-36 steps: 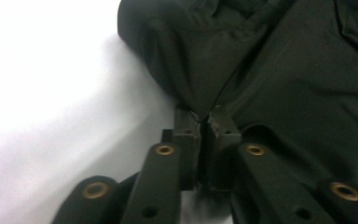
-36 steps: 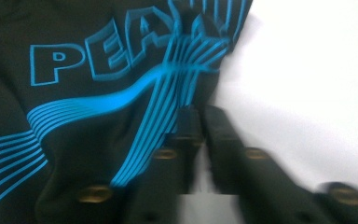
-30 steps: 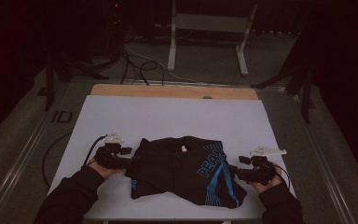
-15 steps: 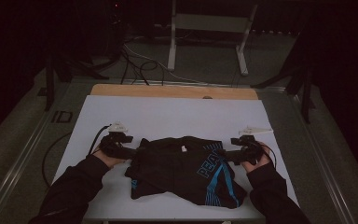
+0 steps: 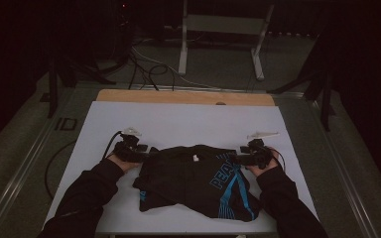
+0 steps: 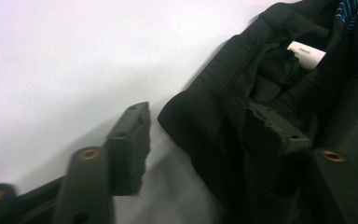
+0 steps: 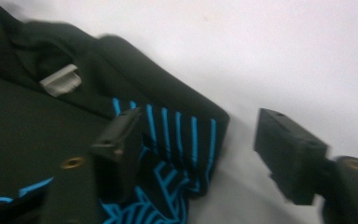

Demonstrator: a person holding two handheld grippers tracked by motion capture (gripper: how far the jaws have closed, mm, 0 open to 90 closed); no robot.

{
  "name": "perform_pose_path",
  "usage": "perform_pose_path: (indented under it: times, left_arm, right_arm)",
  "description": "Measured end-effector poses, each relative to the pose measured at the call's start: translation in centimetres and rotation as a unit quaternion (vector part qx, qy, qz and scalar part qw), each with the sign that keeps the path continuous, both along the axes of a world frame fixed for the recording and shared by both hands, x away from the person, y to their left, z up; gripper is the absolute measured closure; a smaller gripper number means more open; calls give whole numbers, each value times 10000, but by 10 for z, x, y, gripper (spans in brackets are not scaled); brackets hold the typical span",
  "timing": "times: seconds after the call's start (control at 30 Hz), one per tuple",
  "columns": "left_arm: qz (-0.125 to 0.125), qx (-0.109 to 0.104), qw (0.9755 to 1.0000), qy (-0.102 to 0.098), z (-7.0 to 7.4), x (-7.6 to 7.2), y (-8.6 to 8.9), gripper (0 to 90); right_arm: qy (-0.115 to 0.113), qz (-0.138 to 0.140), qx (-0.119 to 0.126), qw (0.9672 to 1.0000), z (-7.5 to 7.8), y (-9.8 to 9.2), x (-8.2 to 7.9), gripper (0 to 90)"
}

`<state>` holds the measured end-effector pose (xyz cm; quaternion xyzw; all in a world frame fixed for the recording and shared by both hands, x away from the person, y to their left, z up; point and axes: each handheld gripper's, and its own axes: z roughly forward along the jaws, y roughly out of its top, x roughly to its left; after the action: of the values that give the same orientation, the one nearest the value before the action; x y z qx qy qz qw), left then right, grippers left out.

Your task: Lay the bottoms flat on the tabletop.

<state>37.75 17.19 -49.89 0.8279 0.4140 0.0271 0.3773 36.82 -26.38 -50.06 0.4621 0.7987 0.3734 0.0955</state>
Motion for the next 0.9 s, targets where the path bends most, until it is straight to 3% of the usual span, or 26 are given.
perform_pose_path:
  times: [0.07,0.2,0.23,0.3,0.4,0.5,0.63,0.77,0.9]
  left_arm:
    - [18,18,10000,-38,-1,0,-1,593]
    - [40,11,9999,-117,-1,1,-2,700]
    - [53,14,9999,-131,-1,1,-2,760]
    - [91,-33,9998,-176,0,0,-2,797]
    - [115,-11,9995,-285,3,-1,-3,817]
    - [171,-3,9990,-404,6,-2,-2,825]
    - [335,-112,9978,-569,13,-3,4,831]
    - [327,-250,9968,-683,21,-3,8,837]
    - [370,-300,9953,-847,28,-2,8,838]
  right_arm:
    - [107,55,-121,9999,-7,2,3,440]
    - [152,210,-186,9995,-11,7,3,515]
    - [125,328,-263,9990,-12,10,2,632]
    - [49,357,-352,9987,-9,12,1,723]
    - [-62,378,-251,9990,-3,11,-1,796]
    - [-164,324,-146,9992,3,10,-1,809]
    - [-268,199,-45,9994,12,2,2,813]
    - [-399,81,177,9990,24,-7,4,815]
    - [-524,24,195,9984,33,-7,6,817]
